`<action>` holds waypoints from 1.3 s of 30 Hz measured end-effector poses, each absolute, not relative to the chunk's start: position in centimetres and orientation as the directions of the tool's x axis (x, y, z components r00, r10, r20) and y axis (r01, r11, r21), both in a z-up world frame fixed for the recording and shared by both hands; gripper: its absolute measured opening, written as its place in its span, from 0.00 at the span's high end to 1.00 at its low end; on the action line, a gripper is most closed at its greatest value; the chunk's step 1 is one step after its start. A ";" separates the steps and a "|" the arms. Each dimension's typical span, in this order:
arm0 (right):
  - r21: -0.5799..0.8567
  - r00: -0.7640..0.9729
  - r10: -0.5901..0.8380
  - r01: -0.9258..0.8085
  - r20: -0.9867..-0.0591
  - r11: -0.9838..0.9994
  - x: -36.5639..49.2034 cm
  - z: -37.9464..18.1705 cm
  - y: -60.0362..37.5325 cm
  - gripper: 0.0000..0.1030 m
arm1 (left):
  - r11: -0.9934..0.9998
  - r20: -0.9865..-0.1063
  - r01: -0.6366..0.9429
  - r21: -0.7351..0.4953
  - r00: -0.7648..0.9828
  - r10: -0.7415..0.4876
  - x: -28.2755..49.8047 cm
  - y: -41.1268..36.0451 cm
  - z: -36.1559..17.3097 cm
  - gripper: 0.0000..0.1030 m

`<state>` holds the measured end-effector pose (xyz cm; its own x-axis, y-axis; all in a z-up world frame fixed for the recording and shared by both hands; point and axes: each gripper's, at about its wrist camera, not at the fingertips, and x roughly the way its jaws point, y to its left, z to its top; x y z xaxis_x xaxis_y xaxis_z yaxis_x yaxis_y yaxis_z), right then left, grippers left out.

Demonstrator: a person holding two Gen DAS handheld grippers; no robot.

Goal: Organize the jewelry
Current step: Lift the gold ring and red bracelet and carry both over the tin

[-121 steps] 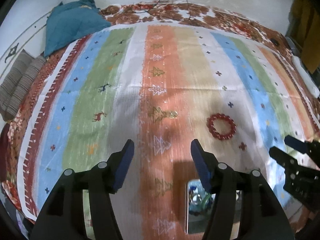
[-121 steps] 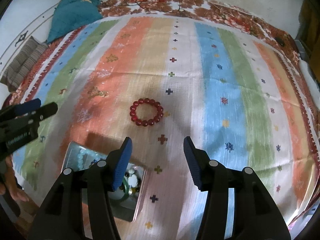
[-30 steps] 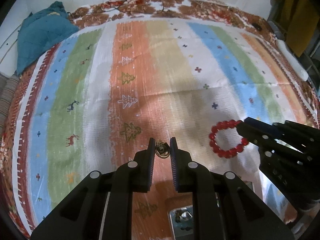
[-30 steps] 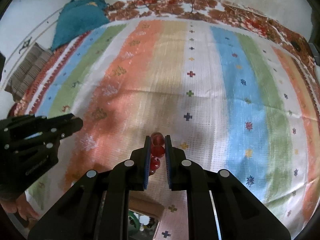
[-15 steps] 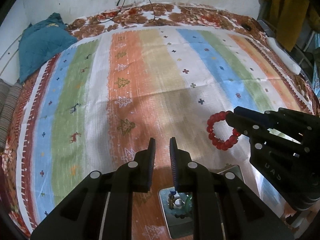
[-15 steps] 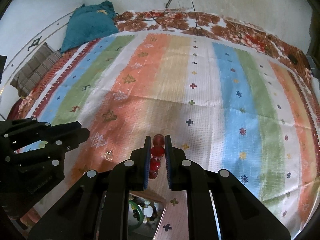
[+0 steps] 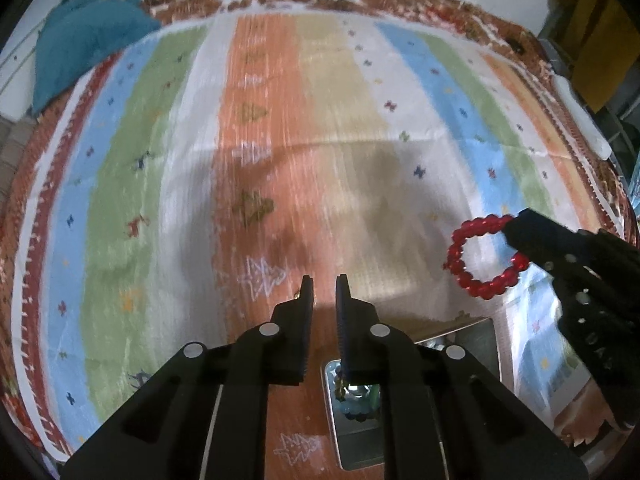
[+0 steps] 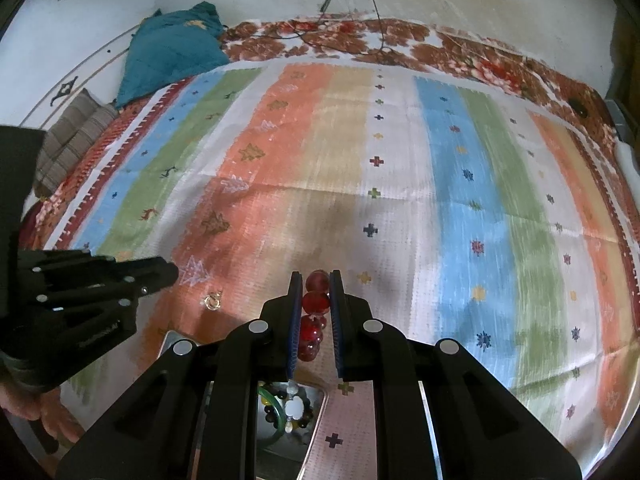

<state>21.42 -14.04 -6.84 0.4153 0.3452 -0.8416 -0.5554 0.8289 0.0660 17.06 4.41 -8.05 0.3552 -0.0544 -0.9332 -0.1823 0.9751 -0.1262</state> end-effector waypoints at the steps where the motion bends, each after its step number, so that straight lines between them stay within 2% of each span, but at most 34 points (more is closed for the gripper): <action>1: 0.068 0.410 0.345 -0.556 -0.844 0.828 21.5 -6.9 -14.0 0.86 | 0.976 -0.941 -0.185 -0.118 0.335 -0.050 17.2 4.4 -8.6 0.85; 10: 0.072 0.399 0.342 -0.556 -0.851 0.828 21.6 -7.2 -14.0 0.86 | 0.975 -0.975 -0.204 -0.092 0.219 -0.046 18.4 4.6 -11.7 0.70; 26: 0.069 0.384 0.331 -0.557 -0.862 0.828 22.3 -7.7 -13.2 0.86 | 0.973 -0.997 -0.226 -0.055 0.061 -0.042 20.1 4.8 -16.0 0.70; 33: 0.062 0.379 0.322 -0.560 -0.868 0.826 22.2 -8.0 -13.1 0.86 | 0.977 -0.998 -0.203 -0.060 0.037 -0.054 21.0 4.2 -17.3 0.74; 35: 0.061 0.377 0.320 -0.561 -0.869 0.826 22.3 -8.0 -13.1 0.86 | 0.979 -0.999 -0.198 -0.043 0.041 -0.036 21.2 4.1 -17.4 0.85; 39: 0.061 0.377 0.321 -0.562 -0.869 0.825 22.2 -8.0 -13.1 0.86 | 0.983 -0.998 -0.180 -0.041 0.048 -0.033 21.2 3.7 -17.2 0.85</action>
<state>22.23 -13.09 -8.01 0.3769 0.3206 -0.8690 -0.5616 0.8251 0.0609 21.17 3.70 -17.19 0.0484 -0.0329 -0.9983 -0.1797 0.9829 -0.0411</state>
